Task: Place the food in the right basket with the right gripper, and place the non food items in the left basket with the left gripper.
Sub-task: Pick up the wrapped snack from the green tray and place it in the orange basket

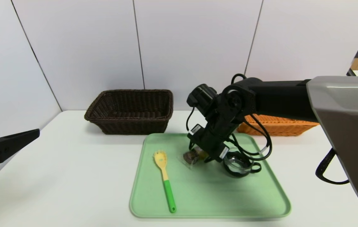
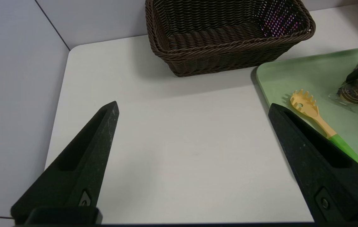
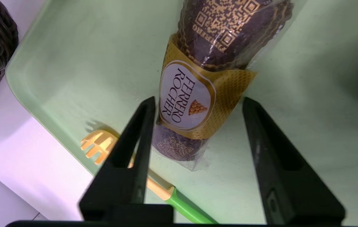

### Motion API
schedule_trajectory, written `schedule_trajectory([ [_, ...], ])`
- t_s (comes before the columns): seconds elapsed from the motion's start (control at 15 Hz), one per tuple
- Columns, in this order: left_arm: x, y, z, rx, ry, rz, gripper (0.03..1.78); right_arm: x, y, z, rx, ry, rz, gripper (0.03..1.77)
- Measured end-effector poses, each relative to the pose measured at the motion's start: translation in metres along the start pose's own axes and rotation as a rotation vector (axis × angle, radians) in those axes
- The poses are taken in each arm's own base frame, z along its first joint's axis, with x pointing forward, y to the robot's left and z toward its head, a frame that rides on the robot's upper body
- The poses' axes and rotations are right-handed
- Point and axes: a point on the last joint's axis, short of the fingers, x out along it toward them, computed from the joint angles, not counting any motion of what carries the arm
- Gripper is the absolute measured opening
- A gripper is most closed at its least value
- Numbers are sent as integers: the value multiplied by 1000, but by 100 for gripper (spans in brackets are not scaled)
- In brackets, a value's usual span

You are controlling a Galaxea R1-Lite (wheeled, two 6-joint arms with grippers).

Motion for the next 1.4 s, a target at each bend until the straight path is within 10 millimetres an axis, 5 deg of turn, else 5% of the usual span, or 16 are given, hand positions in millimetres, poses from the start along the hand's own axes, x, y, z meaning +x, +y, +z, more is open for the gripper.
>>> schedule_trajectory([
  [0.13, 0, 0, 0, 0, -1, -1, 169, 0, 0, 1, -17, -1, 0, 63],
  [0.2, 0, 0, 0, 0, -1, -2, 169, -1, 0, 1, -26, -1, 0, 19],
  [0.67, 0, 0, -1, 0, 3, -3, 169, -9, -2, 1, -99, -25, -9, 19],
  [1.4, -3, 0, -2, -1, -2, 1, 169, -84, 6, -30, -433, -138, 117, 19],
])
